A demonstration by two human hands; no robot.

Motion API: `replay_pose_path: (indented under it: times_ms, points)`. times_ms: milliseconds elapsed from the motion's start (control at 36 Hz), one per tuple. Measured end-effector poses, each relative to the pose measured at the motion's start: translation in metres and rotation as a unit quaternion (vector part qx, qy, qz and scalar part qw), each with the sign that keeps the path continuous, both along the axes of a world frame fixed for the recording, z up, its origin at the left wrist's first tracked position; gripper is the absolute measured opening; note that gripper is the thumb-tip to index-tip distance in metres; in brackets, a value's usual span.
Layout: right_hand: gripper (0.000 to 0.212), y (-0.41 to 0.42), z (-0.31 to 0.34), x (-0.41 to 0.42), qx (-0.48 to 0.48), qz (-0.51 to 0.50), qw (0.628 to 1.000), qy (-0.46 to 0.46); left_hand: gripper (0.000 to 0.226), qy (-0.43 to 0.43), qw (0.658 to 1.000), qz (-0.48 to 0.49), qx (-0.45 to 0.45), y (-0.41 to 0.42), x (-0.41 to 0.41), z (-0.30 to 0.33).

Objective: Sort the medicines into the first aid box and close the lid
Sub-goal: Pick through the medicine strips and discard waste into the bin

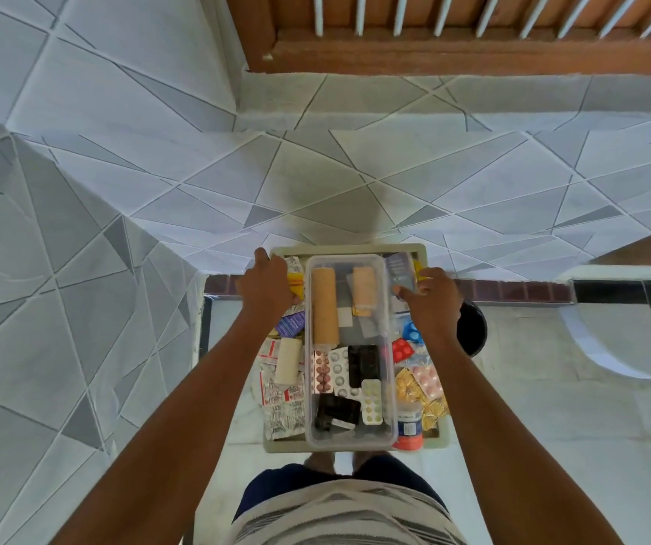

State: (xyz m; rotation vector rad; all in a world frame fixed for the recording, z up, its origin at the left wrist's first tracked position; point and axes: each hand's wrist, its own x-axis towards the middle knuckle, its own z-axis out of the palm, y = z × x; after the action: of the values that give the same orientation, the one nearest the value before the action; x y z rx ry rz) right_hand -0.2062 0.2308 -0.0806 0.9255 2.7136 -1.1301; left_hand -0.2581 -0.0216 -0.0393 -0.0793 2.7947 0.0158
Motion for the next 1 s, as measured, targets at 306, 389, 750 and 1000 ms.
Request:
replay_pose_path:
  times_ms: [306,389,750,1000]
  points:
    - [0.032,-0.003,0.006,0.001,-0.01,-0.028,0.999,0.018,0.063,0.018,0.999,0.02,0.033,-0.001,-0.001,-0.013]
    - [0.014,-0.001,0.007,0.003,-0.021,-0.036,0.998,0.038,0.06,-0.002,0.998,0.032,0.059,-0.003,-0.007,-0.015]
    - [0.011,-0.005,0.034,0.016,-0.012,-0.037,0.99,0.135,0.03,-0.048,0.981,0.072,0.171,-0.022,-0.021,-0.006]
    - [0.007,-0.039,0.078,0.027,-0.024,0.029,0.967,0.25,0.031,-0.025,0.949,0.122,0.29,-0.048,-0.025,0.04]
